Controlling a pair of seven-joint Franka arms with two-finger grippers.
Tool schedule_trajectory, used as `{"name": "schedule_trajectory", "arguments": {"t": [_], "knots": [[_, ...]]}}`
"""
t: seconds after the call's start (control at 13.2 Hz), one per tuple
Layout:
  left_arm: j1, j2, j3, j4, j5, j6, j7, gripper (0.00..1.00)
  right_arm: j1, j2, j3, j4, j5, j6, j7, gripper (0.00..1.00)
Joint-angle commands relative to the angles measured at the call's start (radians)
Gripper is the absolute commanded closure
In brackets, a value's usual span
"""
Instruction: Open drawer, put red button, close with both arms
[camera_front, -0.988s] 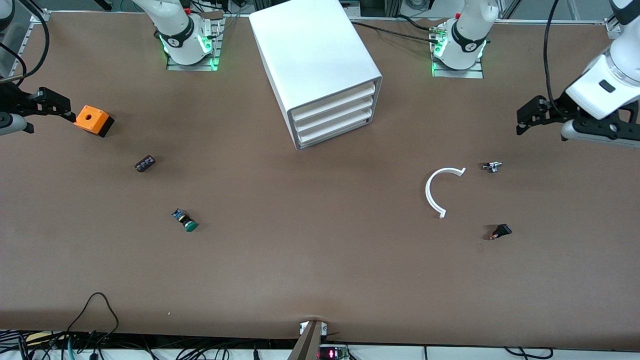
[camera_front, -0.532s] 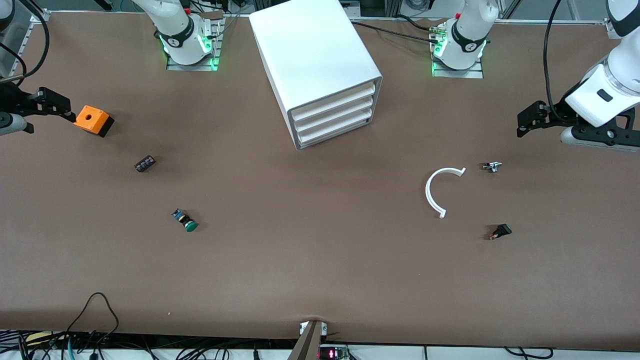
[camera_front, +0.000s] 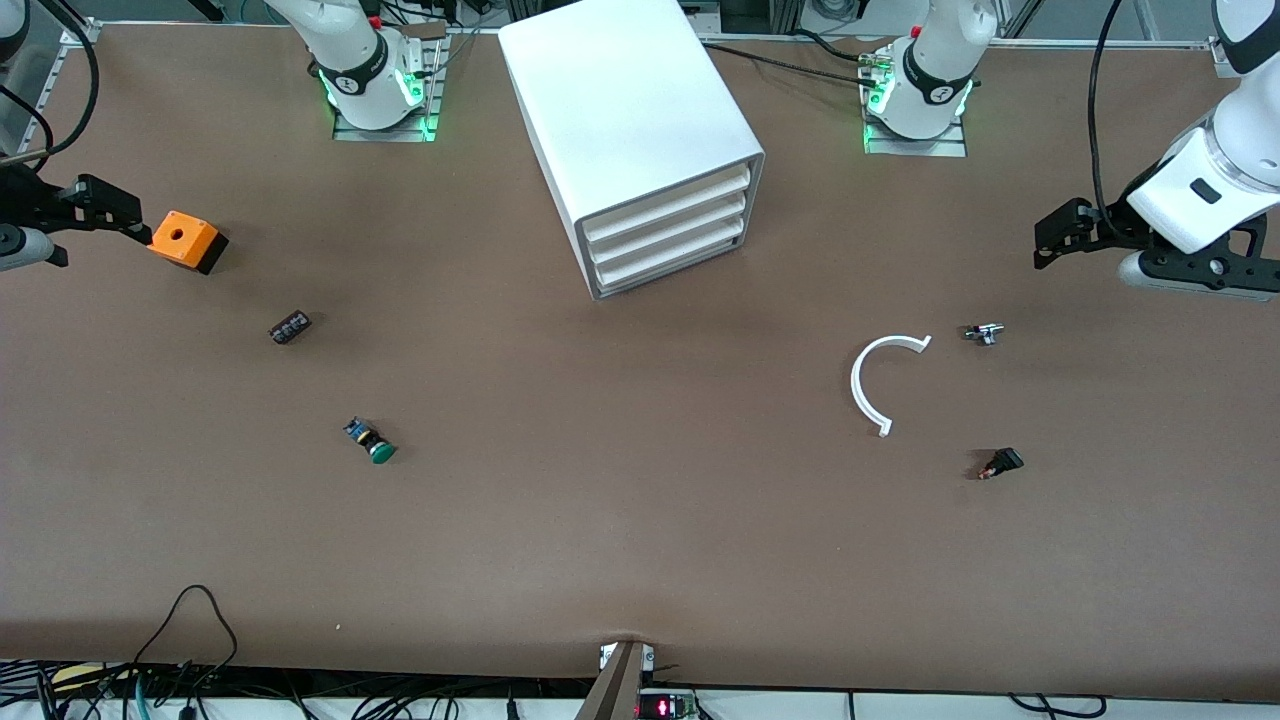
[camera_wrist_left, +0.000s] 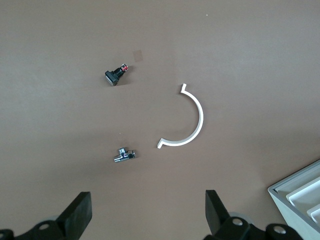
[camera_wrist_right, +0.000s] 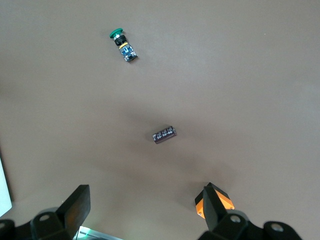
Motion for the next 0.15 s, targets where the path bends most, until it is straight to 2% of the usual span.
{"name": "schedule_trajectory", "arguments": {"t": [0.0,0.08], "knots": [[-0.009,0.010,0.003,0.028,0.021,-0.023,0.007,0.00,-0.009,-0.009,0.010,-0.002,0.001,-0.007,0.000,0.00],[-0.009,0.010,0.001,0.028,0.021,-0.026,0.007,0.00,-0.009,-0.009,0.010,-0.002,0.001,-0.007,0.000,0.00]]}}
